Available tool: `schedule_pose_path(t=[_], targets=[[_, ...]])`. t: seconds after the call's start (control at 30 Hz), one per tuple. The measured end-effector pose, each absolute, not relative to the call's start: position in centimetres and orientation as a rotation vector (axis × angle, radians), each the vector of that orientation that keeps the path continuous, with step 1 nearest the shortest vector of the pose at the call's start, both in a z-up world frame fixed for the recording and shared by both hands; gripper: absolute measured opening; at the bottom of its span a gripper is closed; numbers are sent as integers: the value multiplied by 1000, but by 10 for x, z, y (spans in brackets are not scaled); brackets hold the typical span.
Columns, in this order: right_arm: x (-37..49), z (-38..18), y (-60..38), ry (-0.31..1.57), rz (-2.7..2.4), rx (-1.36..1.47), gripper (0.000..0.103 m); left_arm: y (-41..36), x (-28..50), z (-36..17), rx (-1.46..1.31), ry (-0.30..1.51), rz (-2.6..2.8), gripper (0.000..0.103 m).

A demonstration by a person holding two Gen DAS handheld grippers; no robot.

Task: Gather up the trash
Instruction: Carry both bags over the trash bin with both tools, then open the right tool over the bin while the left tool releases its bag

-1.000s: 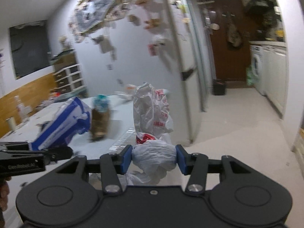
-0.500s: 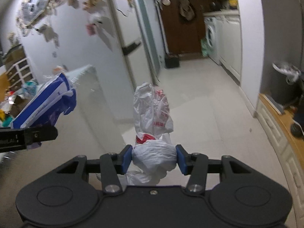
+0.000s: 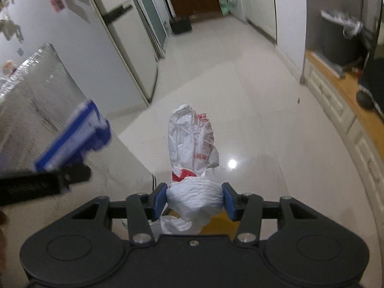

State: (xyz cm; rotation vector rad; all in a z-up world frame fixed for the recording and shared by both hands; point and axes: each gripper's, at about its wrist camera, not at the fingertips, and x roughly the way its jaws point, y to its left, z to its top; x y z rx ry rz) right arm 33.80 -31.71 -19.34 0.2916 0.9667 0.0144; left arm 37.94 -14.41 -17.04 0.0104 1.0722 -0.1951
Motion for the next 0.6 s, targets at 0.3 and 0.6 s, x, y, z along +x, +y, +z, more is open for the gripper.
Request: schedule_pose_path(t=[0.3, 0.6], targets=[[353, -248, -320, 1123, -43, 233, 50, -125, 402, -253, -40, 1257, -197, 40], [376, -279, -318, 1191, -24, 215, 51, -122, 415, -306, -98, 1375, -212, 40]])
